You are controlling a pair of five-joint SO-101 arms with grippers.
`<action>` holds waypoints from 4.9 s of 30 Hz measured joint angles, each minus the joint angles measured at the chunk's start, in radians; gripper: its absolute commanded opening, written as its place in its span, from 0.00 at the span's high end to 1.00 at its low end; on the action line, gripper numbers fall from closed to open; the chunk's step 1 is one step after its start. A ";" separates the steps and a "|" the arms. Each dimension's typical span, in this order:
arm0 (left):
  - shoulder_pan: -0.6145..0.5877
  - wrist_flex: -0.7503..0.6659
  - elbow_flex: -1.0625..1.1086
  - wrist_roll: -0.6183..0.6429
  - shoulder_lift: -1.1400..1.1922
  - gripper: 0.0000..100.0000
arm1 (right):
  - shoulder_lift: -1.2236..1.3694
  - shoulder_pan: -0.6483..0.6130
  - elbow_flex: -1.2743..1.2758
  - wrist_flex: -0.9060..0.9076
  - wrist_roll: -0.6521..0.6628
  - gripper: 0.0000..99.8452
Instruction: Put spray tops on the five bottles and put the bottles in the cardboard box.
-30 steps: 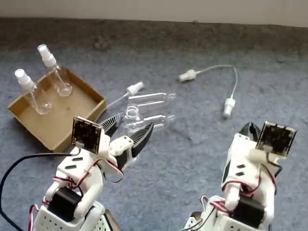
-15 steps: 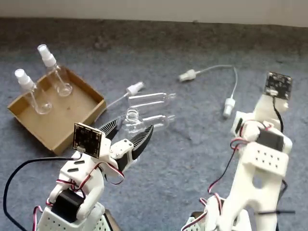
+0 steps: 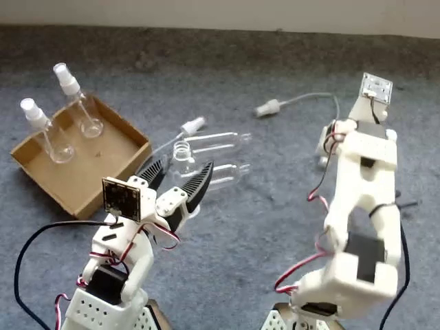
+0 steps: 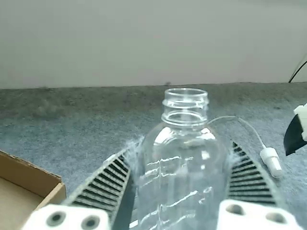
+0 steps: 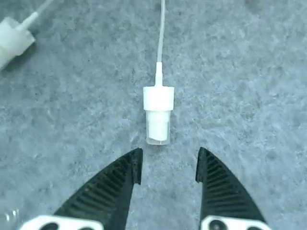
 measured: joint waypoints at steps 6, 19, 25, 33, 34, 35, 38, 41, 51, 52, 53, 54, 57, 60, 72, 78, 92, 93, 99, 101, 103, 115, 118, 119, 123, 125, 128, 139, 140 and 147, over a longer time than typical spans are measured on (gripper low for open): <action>-0.009 -0.006 0.000 0.000 0.000 0.85 | 0.281 0.000 -0.218 0.002 -0.046 0.83; -0.008 -0.006 0.000 0.000 0.000 0.85 | 0.479 -0.008 -0.460 0.052 -0.052 0.82; -0.008 -0.064 0.041 0.000 0.000 0.85 | 0.482 -0.006 -0.466 0.052 -0.052 0.81; -0.008 -0.126 0.044 0.000 0.000 0.85 | 0.482 -0.031 -0.466 0.048 -0.052 0.73; -0.008 -0.126 0.044 0.000 0.000 0.85 | 0.482 -0.035 -0.466 0.029 -0.052 0.73; -0.008 -0.126 0.044 0.000 0.000 0.85 | 0.482 -0.040 -0.466 0.008 -0.052 0.73; -0.008 -0.127 0.044 0.000 0.000 0.85 | 0.482 -0.043 -0.466 -0.061 -0.052 0.73; -0.008 -0.127 0.044 0.000 0.000 0.85 | 0.482 -0.038 -0.466 -0.097 -0.052 0.73; -0.008 -0.127 0.044 0.000 0.000 0.85 | 0.482 -0.068 -0.466 -0.106 -0.087 0.73; -0.008 -0.127 0.044 0.000 0.000 0.85 | 0.482 -0.072 -0.462 -0.106 -0.118 0.73; -0.008 -0.127 0.044 0.000 0.000 0.85 | 0.482 -0.074 -0.453 -0.106 -0.149 0.73; -0.008 -0.127 0.044 0.000 0.000 0.85 | 0.482 -0.075 -0.445 -0.106 -0.178 0.74; -0.008 -0.127 0.044 0.000 0.000 0.85 | 0.483 -0.069 -0.440 -0.104 -0.250 0.82; -0.008 -0.127 0.044 0.000 0.000 0.85 | 0.483 -0.069 -0.442 -0.086 -0.304 0.86; -0.008 -0.127 0.044 0.000 0.000 0.85 | 0.483 -0.069 -0.442 -0.008 -0.327 0.86; -0.008 -0.127 0.044 0.000 0.000 0.85 | 0.482 -0.068 -0.445 0.091 -0.327 0.97; -0.008 -0.126 0.044 0.000 0.000 0.85 | 0.482 -0.014 -0.473 0.330 -0.333 1.00; -0.008 -0.126 0.044 0.000 0.000 0.85 | 0.477 -0.006 -0.480 0.358 -0.333 1.00; -0.008 -0.126 0.044 0.000 0.000 0.85 | 0.399 0.044 -0.497 0.486 -0.333 1.00; -0.008 -0.126 0.044 0.000 0.000 0.85 | 0.374 0.063 -0.497 0.525 -0.333 1.00; -0.008 -0.126 0.044 0.000 0.000 0.85 | 0.356 0.078 -0.497 0.557 -0.333 1.00; -0.008 -0.126 0.044 0.000 0.000 0.85 | 0.345 0.084 -0.497 0.647 -0.563 1.00; -0.008 -0.126 0.044 0.000 0.000 0.85 | 0.345 0.101 -0.493 0.647 -0.720 1.00; -0.008 -0.126 0.044 0.000 0.000 0.85 | 0.345 0.101 -0.493 0.647 -0.760 1.00; -0.008 -0.126 0.044 0.000 0.000 0.85 | 0.345 0.095 -0.493 0.647 -0.807 1.00; -0.008 -0.126 0.044 0.000 0.000 0.85 | 0.358 0.098 -0.493 0.647 -0.812 1.00; -0.008 -0.126 0.044 0.000 0.000 0.85 | 0.425 0.098 -0.493 0.647 -0.816 1.00; -0.008 -0.126 0.044 0.000 0.000 0.85 | 0.548 0.097 -0.497 0.634 -0.786 0.99; -0.008 -0.126 0.044 0.000 0.000 0.85 | 0.548 0.097 -0.497 0.634 -0.783 0.99; -0.008 -0.126 0.044 0.000 0.000 0.85 | 0.548 0.071 -0.497 0.632 -0.776 0.99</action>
